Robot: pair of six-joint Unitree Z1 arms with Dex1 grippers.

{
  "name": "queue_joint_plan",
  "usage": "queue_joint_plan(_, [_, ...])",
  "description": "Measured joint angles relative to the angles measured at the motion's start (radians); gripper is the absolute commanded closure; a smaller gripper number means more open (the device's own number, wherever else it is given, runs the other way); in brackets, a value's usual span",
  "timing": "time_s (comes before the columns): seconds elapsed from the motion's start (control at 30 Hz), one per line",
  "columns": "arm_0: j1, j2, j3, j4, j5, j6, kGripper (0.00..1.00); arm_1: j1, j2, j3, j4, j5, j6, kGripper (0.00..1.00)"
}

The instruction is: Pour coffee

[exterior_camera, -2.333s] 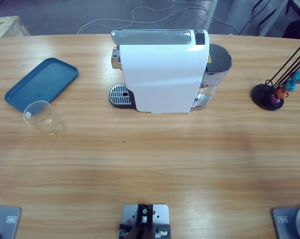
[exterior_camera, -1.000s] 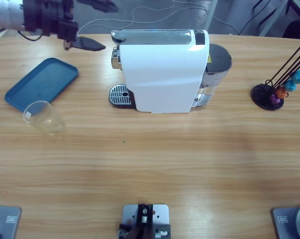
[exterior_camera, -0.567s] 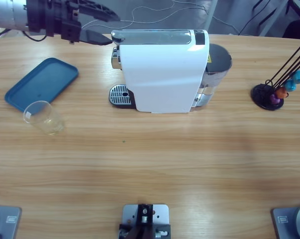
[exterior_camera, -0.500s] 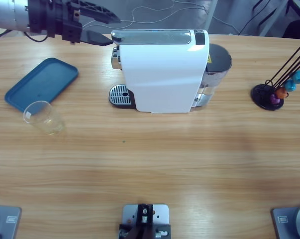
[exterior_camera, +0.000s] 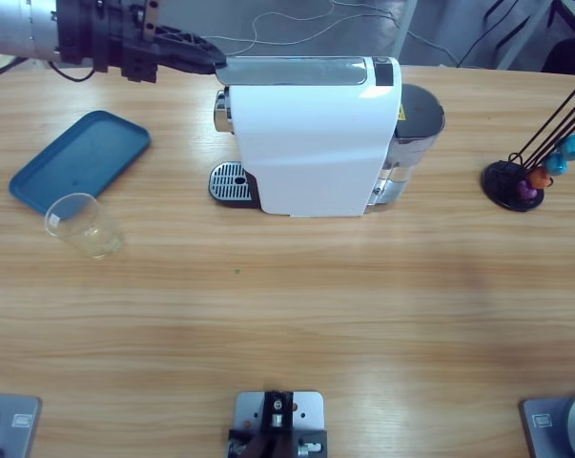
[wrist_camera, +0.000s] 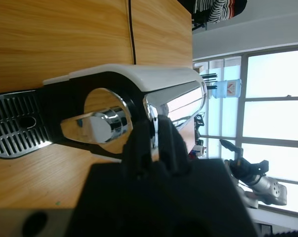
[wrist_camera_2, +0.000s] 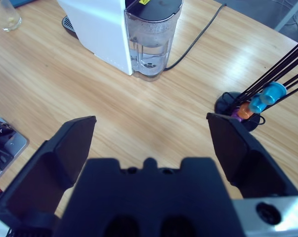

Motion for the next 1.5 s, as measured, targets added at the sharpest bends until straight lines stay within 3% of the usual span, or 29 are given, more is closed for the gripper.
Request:
queue_joint_plan(0.4, [0.000, -0.009, -0.051, 0.010, -0.018, -0.002, 1.000, 0.000, 0.000, 0.000, 0.000, 0.000, 0.000, 0.000])
queue_joint_plan(0.43, [-0.010, -0.023, -0.095, 0.012, -0.023, -0.002, 0.865, 0.000, 0.000, 0.000, 0.000, 0.000, 0.000, 0.000])
queue_joint_plan(0.47, [-0.022, -0.043, -0.144, 0.021, -0.024, -0.002, 0.494, 0.000, 0.000, 0.000, 0.000, 0.000, 0.000, 0.000])
queue_joint_plan(0.5, [-0.030, -0.064, -0.197, 0.048, -0.024, 0.001, 0.261, 0.000, 0.000, 0.000, 0.000, 0.000, 0.000, 0.000])
queue_joint_plan(0.57, [-0.045, -0.098, -0.277, 0.130, -0.021, 0.031, 0.029, 0.000, 0.000, 0.000, 0.000, 0.000, 0.000, 0.000])
queue_joint_plan(0.6, [-0.056, -0.112, -0.303, 0.173, -0.004, 0.064, 0.005, 0.000, 0.000, 0.000, 0.000, -0.002, 0.007, 0.000])
queue_joint_plan(0.87, [-0.211, -0.201, -0.312, 0.522, 0.339, 0.699, 0.000, -0.001, 0.010, -0.008, -0.047, -0.066, 0.046, 0.000])
queue_joint_plan(1.0, [-0.295, -0.273, -0.168, 0.629, 0.611, 0.928, 0.000, -0.004, 0.015, -0.008, -0.114, -0.169, 0.020, 0.000])
queue_joint_plan(1.27, [-0.308, -0.477, 0.138, 0.635, 0.858, 0.967, 0.000, -0.107, 0.021, 0.008, -0.214, -0.345, 0.096, 0.021])
queue_joint_plan(1.3, [-0.308, -0.485, 0.162, 0.633, 0.863, 0.955, 0.000, -0.112, 0.041, 0.015, -0.228, -0.350, 0.140, 0.114])
queue_joint_plan(1.5, [-0.309, -0.525, 0.230, 0.599, 0.850, 0.900, 0.000, -0.239, 0.258, 0.165, -0.394, -0.287, 0.265, 0.133])
